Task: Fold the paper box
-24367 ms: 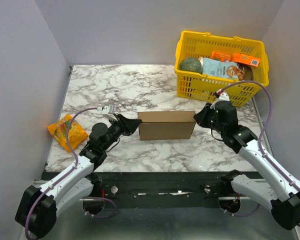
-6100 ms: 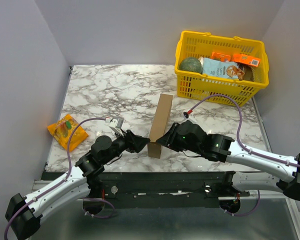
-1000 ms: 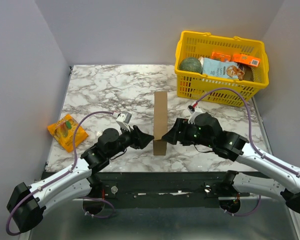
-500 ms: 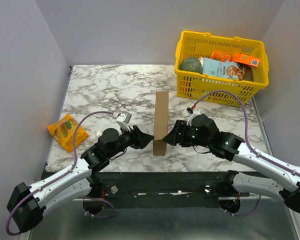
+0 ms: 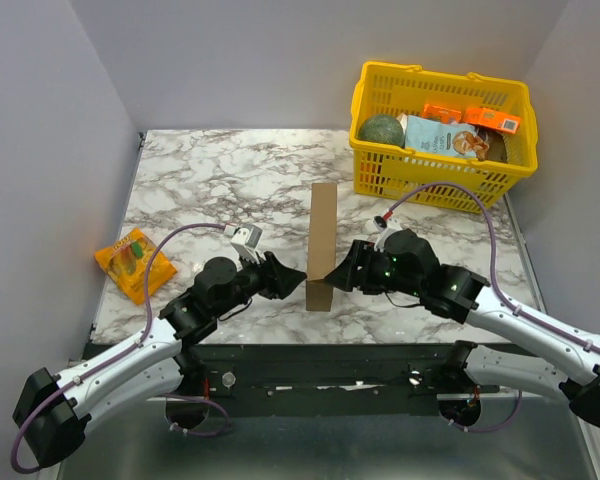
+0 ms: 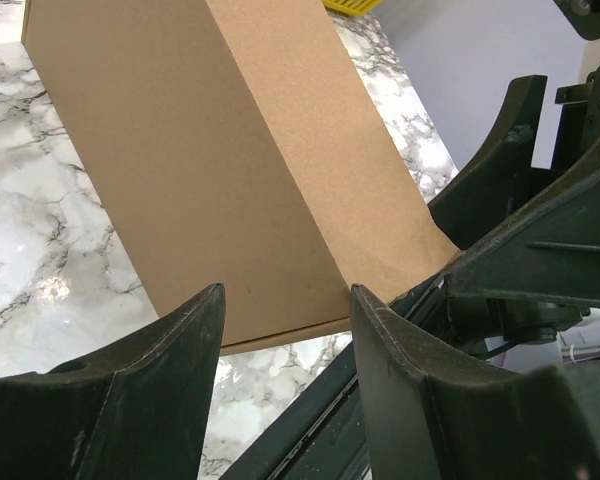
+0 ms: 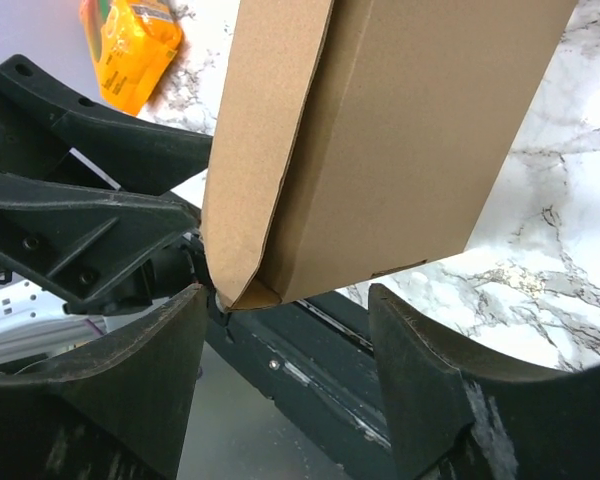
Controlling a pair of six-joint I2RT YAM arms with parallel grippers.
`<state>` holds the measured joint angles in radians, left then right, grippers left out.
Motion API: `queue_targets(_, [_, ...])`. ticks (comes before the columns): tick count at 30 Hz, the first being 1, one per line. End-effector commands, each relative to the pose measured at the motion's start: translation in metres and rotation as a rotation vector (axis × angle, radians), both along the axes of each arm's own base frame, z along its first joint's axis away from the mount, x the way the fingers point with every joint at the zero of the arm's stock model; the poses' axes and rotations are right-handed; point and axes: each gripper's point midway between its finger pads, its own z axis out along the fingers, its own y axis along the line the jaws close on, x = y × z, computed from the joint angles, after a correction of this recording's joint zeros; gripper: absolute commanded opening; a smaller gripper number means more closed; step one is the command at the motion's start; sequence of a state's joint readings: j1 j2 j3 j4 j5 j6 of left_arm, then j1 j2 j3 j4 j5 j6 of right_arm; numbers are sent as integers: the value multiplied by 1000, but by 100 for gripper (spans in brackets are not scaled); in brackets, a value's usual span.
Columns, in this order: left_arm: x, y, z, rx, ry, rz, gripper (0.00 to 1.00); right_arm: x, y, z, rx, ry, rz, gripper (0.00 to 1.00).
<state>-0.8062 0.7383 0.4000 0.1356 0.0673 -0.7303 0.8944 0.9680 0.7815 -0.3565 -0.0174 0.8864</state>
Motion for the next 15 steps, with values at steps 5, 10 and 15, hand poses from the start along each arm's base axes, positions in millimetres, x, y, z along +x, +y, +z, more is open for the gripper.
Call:
queue_targets(5, [0, 8, -21, 61, 40, 23, 61, 3, 0, 17, 40, -36, 1, 73])
queue_targets(10, [-1, 8, -22, 63, 42, 19, 61, 3, 0, 8, 24, -15, -4, 70])
queue_targets(15, [-1, 8, -20, 60, 41, 21, 61, 4, -7, -7, 1, 12, -35, 66])
